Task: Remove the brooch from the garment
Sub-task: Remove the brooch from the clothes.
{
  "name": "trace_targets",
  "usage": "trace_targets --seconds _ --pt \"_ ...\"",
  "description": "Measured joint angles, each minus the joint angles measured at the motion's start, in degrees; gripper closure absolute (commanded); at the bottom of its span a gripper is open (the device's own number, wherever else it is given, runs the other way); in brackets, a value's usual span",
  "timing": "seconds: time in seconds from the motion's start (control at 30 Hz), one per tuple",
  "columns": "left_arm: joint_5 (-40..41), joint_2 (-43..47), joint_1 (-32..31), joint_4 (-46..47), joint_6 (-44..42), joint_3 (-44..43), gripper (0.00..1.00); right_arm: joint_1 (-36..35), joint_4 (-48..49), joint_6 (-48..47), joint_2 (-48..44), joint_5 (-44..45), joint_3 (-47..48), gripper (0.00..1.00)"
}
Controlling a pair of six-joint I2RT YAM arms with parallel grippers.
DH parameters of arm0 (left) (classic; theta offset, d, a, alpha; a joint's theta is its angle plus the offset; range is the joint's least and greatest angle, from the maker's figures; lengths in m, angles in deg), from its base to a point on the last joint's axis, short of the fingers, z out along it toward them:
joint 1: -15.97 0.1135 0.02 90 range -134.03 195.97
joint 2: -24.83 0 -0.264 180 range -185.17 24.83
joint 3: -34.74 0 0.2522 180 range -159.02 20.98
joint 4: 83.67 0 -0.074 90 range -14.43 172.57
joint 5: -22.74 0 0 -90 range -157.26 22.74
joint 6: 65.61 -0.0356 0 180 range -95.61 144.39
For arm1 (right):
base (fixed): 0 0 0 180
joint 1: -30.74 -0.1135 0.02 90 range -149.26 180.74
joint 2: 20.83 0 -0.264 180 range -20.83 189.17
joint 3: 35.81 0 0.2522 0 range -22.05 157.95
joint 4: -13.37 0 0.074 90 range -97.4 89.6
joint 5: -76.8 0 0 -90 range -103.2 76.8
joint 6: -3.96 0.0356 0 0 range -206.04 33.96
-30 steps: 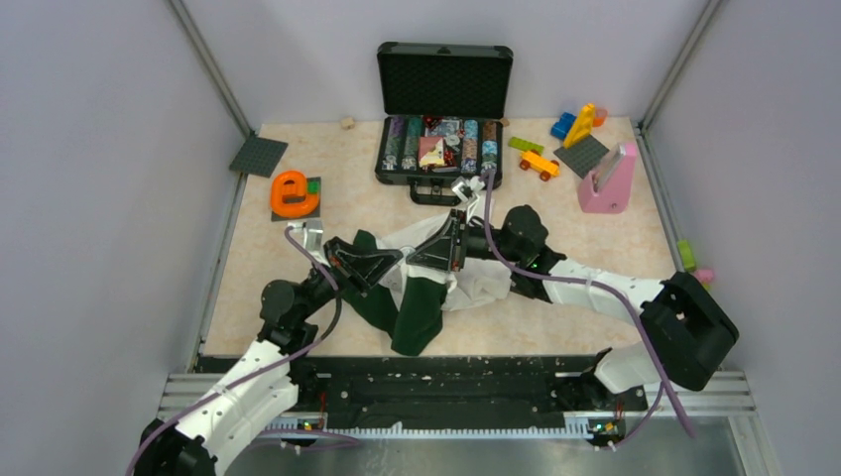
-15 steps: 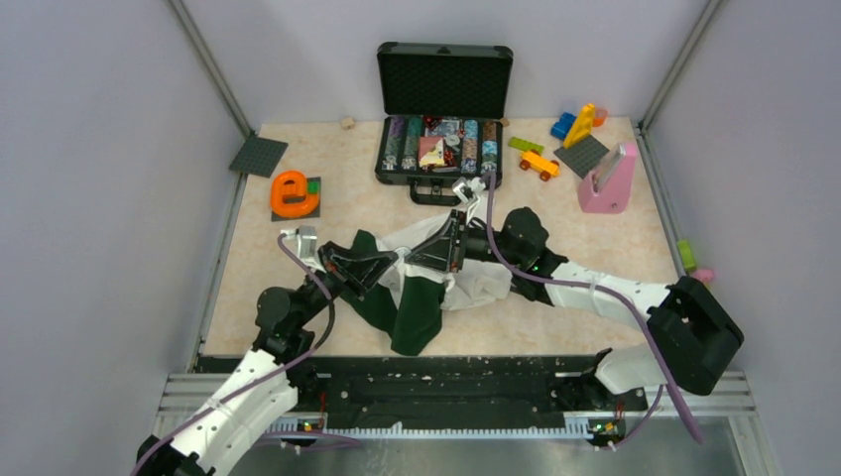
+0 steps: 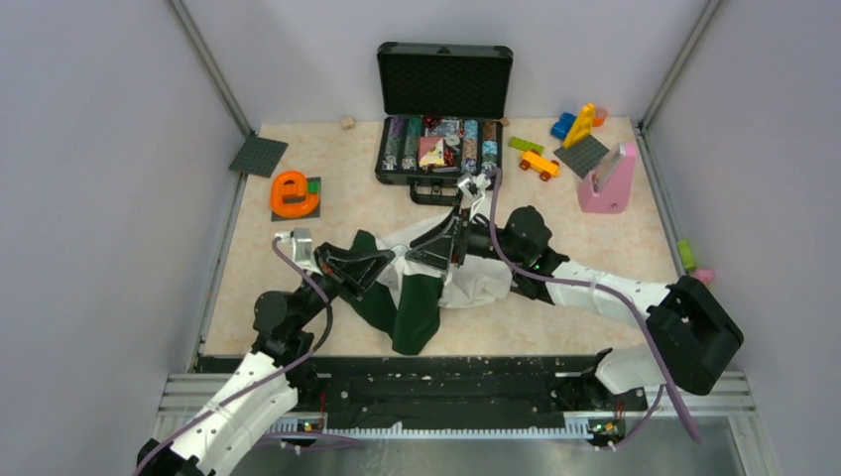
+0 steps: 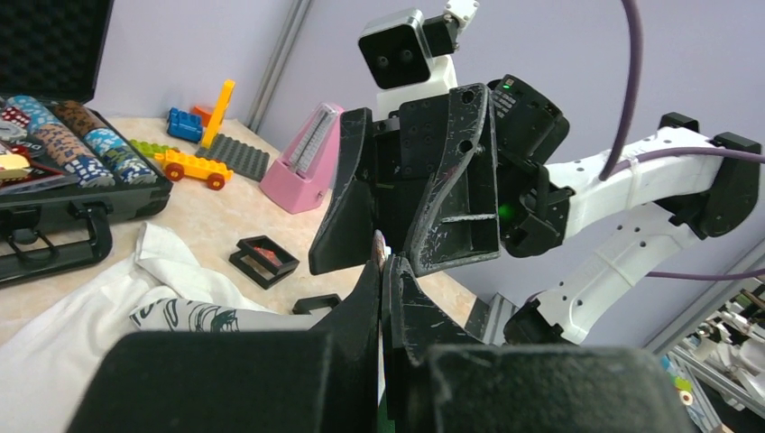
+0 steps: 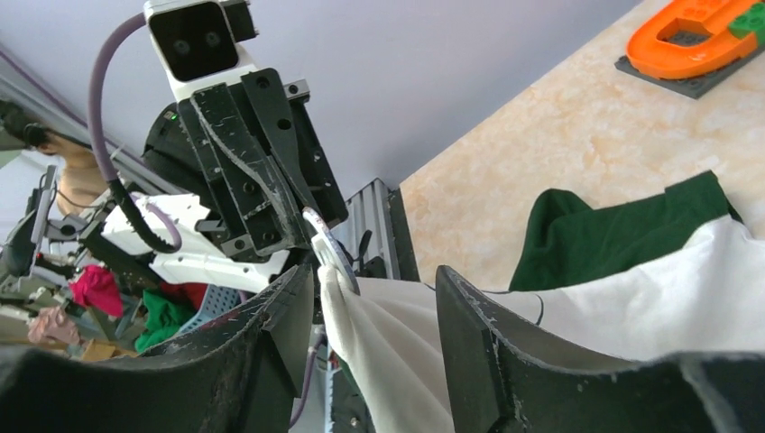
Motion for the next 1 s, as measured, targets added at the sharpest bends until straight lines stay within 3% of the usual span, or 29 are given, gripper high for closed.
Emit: trace_targets --seconds 0.27,0.63,1.0 --pt "-1.44 -1.99 0.02 3.06 1.62 0.0 1.0 -0.09 3.54 1.14 2.32 -3.17 0.02 0.54" --pt "-2.23 -2.23 0.02 4.11 2.75 0.0 1.0 -0.11 5.51 1.33 2.45 -4.98 0.02 0.51" --pt "-2.38 -2.62 0.02 4.9 3.17 0.0 1.0 -0.48 6.05 1.29 2.84 -5.53 0.02 0.56"
